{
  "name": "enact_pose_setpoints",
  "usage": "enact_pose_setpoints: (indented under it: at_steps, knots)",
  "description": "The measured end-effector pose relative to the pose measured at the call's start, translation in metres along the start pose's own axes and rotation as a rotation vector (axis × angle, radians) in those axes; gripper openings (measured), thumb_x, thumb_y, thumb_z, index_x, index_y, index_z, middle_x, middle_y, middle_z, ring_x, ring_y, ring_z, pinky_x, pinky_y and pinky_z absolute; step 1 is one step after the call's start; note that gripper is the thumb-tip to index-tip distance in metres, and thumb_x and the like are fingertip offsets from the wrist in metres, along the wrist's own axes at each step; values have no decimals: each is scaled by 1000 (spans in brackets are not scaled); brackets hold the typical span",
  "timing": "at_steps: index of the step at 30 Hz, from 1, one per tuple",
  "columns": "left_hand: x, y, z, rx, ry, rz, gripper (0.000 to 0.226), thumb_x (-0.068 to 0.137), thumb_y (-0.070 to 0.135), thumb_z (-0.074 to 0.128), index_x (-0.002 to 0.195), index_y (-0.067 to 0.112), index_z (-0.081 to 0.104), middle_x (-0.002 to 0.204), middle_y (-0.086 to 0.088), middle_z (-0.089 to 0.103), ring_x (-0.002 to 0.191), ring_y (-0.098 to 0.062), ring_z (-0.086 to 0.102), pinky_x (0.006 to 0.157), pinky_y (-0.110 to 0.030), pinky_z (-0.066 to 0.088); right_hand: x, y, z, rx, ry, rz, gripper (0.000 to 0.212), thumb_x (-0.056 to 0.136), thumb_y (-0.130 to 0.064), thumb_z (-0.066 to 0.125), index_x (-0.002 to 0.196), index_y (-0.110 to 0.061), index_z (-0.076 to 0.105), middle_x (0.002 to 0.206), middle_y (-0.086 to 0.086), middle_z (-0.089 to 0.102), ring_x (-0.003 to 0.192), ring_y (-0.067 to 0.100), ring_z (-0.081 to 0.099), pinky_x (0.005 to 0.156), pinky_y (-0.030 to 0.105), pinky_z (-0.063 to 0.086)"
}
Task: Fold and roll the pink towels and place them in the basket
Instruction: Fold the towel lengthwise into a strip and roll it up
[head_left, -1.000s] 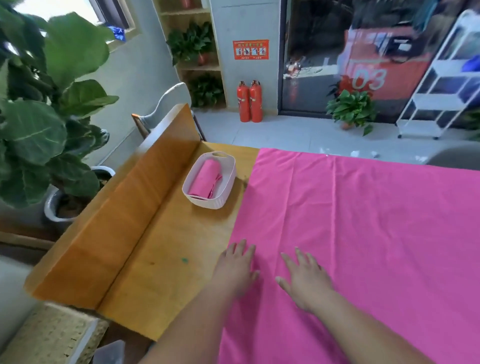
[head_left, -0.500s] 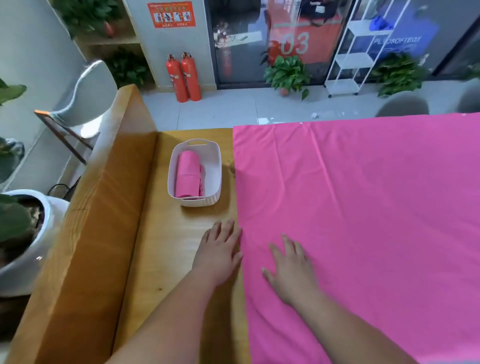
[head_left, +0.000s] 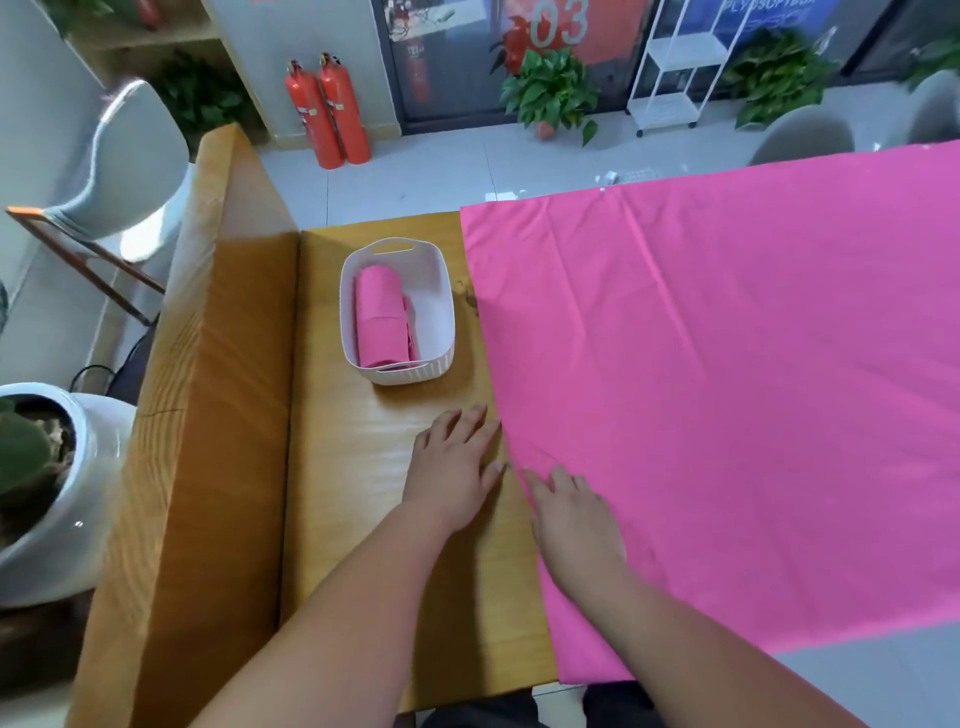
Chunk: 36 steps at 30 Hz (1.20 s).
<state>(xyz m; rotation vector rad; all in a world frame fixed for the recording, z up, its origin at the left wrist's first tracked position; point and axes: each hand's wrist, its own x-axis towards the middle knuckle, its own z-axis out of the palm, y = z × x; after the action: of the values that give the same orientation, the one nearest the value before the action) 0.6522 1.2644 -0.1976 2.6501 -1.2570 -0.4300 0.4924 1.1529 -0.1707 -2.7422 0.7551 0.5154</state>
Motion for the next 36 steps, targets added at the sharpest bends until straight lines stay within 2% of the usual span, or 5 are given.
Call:
enact_pose_setpoints:
  at_steps: [6,14,18,31,36]
  knots:
    - [22,14,-15,-283,144,-54,49,105,42,53,152,28,50,137,-3,60,122,-33,53,104,-45,47,-11,-2,-13,156,33,26,63,107,-28,48,159,-48,18,114,-1,51,100,27,61,75,43,53]
    - [89,49,-46,-599,32,-244,58,99,42,65,153,26,50,131,-12,60,122,-28,59,105,-37,48,-32,-7,-52,168,84,136,21,100,-41,50,106,-30,67,91,-8,45,92,21,64,66,39,50]
    - [111,51,-55,-609,23,-314,51,90,15,67,140,20,64,113,-7,74,110,-30,69,94,-38,56,-33,-2,-51,174,20,152,32,101,-20,51,124,-32,68,109,-7,55,99,22,65,72,38,50]
    - [111,33,-61,-825,76,-316,77,70,31,58,147,27,55,138,1,63,123,-20,64,108,-45,52,-54,-7,-65,214,-39,74,26,103,-12,47,124,-14,62,121,5,54,108,34,63,87,44,47]
    - [122,85,-109,-882,77,-238,88,74,48,62,157,25,44,154,2,48,130,-27,59,111,-51,50,-75,24,-111,144,149,133,37,101,-37,48,135,-25,56,136,-7,50,123,25,51,94,44,53]
